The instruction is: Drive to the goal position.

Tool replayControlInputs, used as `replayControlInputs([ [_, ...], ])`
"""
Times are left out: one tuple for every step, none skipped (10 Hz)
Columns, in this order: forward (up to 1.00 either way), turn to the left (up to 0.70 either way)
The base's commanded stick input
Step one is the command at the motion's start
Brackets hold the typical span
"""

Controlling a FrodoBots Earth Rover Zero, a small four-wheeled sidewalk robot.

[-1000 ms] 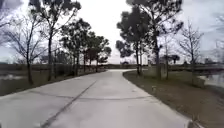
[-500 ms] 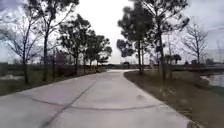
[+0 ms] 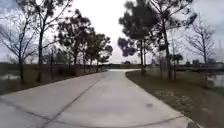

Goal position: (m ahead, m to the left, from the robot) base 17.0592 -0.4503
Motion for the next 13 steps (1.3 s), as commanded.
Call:
replayControlInputs([
  [0.85, 0.0],
  [0.85, 0.0],
  [0.85, 0.0],
  [0.85, 0.0],
  [0.85, 0.0],
  [0.85, 0.0],
  [0.85, 0.0],
  [0.85, 0.0],
  [0.85, 0.0],
  [0.85, 0.0],
  [0.85, 0.0],
  [0.85, 0.0],
  [0.85, 0.0],
])
